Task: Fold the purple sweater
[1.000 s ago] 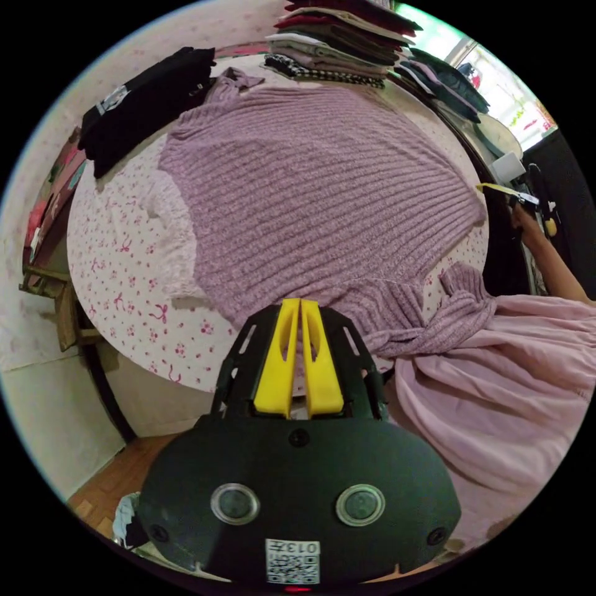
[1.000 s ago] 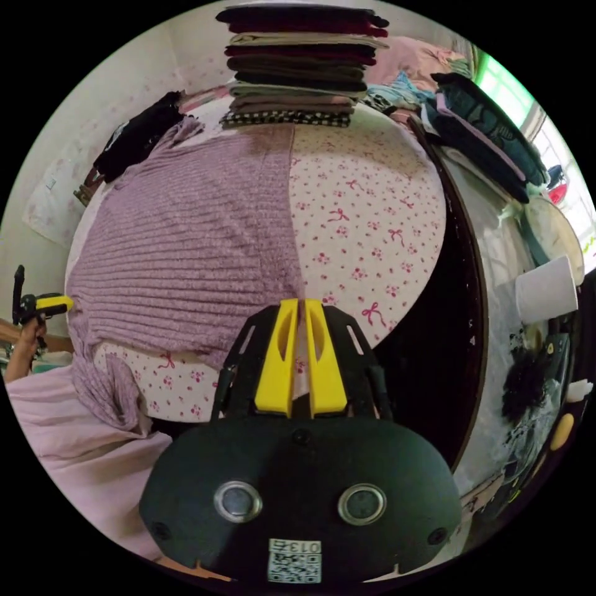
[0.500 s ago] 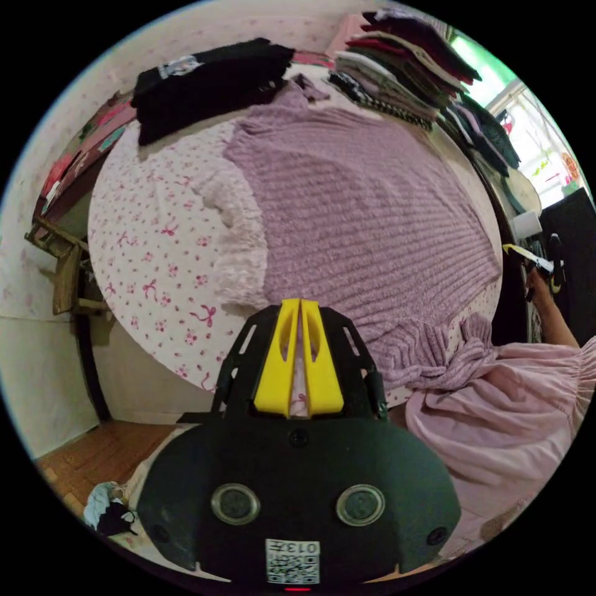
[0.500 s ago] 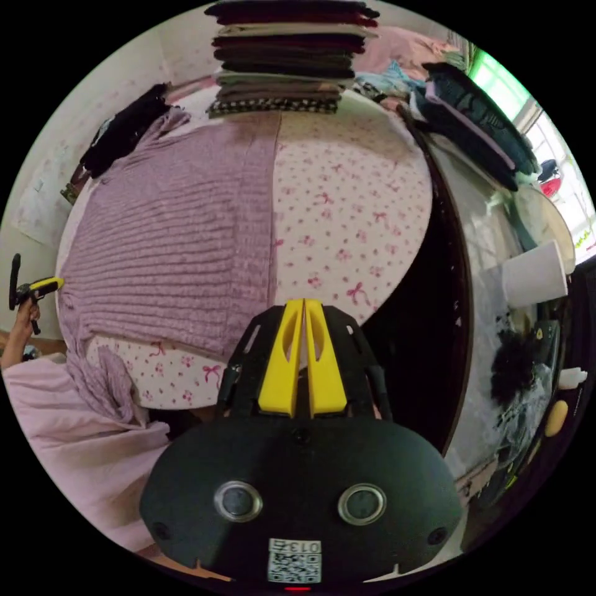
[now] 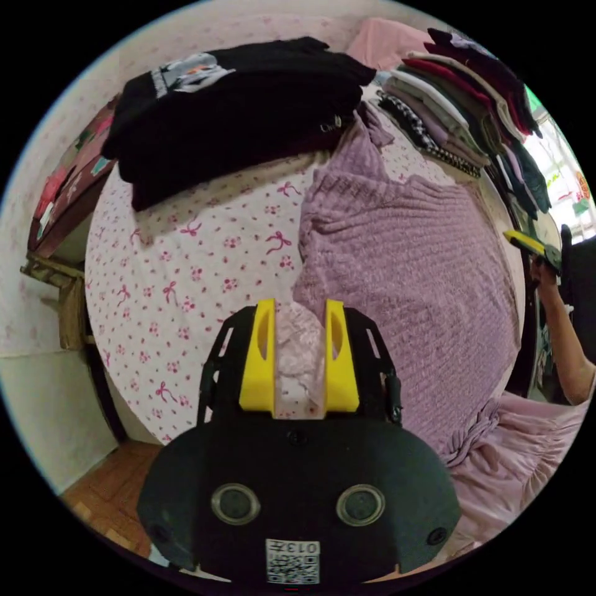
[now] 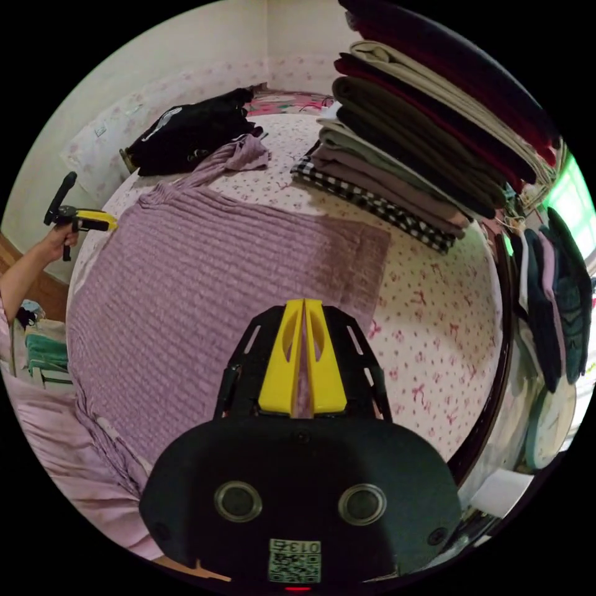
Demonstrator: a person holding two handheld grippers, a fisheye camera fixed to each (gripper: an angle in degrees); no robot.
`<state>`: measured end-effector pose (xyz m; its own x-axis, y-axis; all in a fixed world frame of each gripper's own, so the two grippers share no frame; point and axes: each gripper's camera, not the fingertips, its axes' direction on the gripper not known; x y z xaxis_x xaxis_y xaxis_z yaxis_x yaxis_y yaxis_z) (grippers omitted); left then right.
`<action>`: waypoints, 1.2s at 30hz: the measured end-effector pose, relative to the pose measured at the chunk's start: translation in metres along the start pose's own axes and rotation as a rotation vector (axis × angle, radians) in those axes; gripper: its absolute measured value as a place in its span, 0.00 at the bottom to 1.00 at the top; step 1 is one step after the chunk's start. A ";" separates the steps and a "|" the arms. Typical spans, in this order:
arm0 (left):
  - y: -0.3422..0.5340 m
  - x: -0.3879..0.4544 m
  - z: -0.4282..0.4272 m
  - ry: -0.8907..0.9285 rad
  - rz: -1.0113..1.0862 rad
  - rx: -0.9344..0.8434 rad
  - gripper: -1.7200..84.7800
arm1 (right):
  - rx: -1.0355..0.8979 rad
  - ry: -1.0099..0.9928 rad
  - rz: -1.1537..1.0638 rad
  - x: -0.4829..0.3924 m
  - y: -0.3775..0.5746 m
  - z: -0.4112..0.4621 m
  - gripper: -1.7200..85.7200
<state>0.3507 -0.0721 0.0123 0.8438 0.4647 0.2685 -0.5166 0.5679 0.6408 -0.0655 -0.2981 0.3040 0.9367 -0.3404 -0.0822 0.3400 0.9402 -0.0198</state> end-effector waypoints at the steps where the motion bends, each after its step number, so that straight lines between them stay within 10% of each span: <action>1: -0.006 0.000 0.007 0.012 0.030 -0.042 0.12 | -0.009 -0.001 -0.005 0.001 -0.008 0.006 0.02; 9: 0.012 0.011 -0.035 -0.204 0.136 0.139 0.06 | -0.112 0.059 -0.043 0.021 -0.039 0.078 0.02; 12: 0.019 -0.017 -0.002 -0.102 0.066 -0.051 0.08 | -0.074 -0.002 -0.016 0.034 -0.035 0.081 0.02; 17: 0.026 -0.058 -0.031 0.035 -0.149 0.188 0.10 | -0.066 0.034 0.001 0.043 -0.037 0.076 0.03; 36: -0.043 -0.003 0.046 -0.179 0.042 0.031 0.05 | -0.023 0.095 0.178 0.125 -0.076 0.092 0.05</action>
<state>0.3769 -0.1294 0.0173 0.8352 0.3576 0.4179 -0.5499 0.5278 0.6473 0.0333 -0.4132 0.3872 0.9693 -0.1674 -0.1803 0.1668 0.9858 -0.0188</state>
